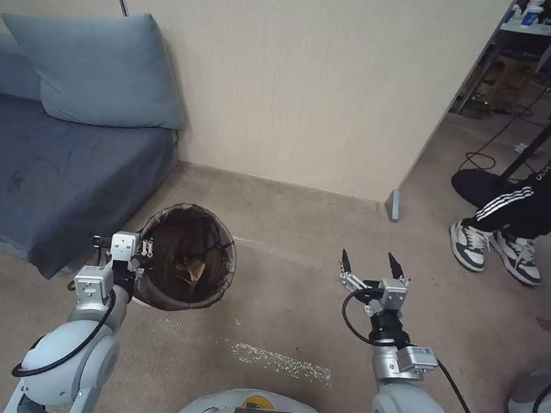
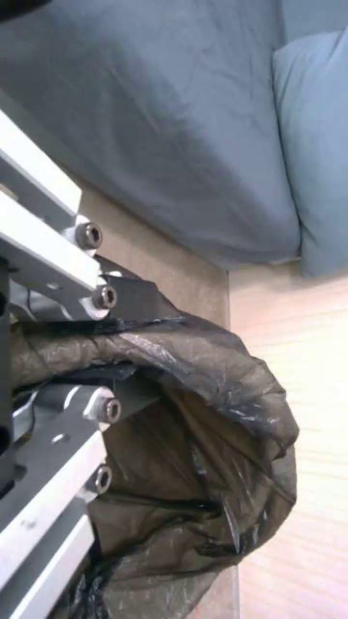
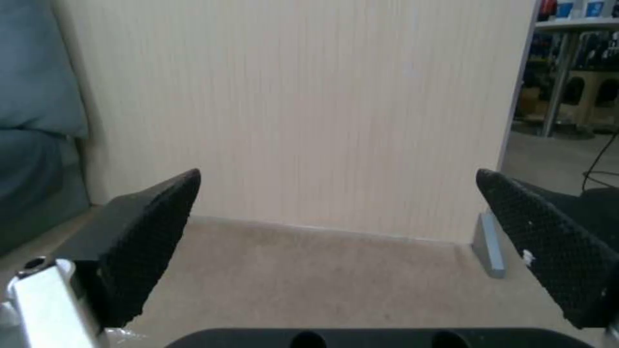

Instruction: Pick up the trash bin, then pick up the garbage from the floor and place it into the trash bin.

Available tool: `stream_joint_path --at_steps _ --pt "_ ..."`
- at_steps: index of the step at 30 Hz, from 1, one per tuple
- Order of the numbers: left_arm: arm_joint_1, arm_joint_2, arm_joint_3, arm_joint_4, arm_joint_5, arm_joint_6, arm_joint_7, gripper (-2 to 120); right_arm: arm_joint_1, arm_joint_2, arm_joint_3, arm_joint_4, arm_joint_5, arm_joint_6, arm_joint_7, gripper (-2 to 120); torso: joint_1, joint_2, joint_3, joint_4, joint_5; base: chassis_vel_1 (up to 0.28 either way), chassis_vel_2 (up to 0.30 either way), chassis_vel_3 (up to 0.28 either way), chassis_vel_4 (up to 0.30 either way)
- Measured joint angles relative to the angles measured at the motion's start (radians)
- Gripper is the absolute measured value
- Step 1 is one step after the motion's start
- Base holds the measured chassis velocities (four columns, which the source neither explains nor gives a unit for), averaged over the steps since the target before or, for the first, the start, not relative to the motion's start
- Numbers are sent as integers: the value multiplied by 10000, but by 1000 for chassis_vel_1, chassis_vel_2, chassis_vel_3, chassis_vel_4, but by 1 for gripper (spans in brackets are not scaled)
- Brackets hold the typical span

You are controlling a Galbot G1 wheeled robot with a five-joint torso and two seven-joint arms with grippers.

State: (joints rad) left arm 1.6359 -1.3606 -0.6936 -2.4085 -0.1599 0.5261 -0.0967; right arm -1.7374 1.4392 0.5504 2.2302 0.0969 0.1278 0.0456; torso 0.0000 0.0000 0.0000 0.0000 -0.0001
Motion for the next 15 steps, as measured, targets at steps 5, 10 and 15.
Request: stream_joint_path --at_steps 5,10,15 --pt "47 6 -19 -34 -3 23 40 7 21 -31 15 89 23 -87 0 100 0 0 0 0 0 0 0 0 0" --pt "44 -29 -31 -34 -14 40 41 7 14 -64 32 142 78 -169 8 100 0 0 0 2 0 10 7 7 11" --pt "62 -84 -38 -43 -35 38 72 7 7 -142 60 163 126 -248 41 100 0 0 0 -1 0 58 49 52 55"
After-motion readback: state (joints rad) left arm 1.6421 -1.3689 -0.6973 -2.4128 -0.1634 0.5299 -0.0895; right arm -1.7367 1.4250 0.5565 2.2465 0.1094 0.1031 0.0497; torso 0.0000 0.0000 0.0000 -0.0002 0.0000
